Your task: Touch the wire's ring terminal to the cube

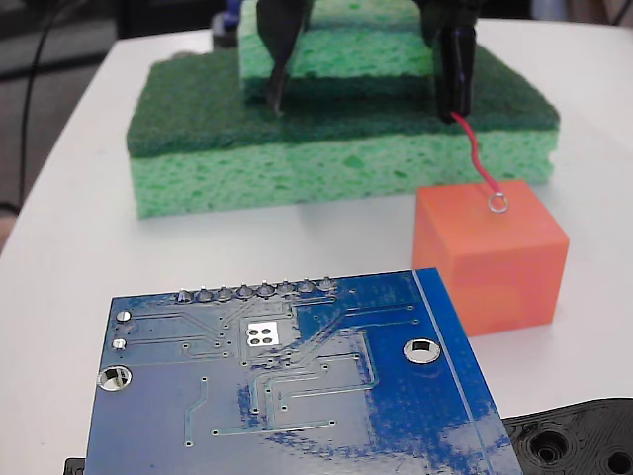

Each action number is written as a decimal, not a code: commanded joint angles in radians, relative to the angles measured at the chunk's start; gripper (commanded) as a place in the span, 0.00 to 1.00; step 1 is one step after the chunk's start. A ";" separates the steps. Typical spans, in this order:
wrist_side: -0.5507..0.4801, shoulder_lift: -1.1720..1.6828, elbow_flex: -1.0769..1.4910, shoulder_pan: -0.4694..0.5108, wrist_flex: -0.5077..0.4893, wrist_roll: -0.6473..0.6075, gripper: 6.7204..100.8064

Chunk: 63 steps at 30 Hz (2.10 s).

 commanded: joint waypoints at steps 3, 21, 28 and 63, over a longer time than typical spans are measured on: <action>-0.003 0.000 -0.005 0.000 0.000 0.000 0.99; -0.006 0.026 -0.057 -0.003 0.038 -0.018 0.99; -0.028 0.144 -0.146 0.006 0.094 -0.083 0.99; -0.149 0.790 0.436 0.123 0.023 -0.138 0.99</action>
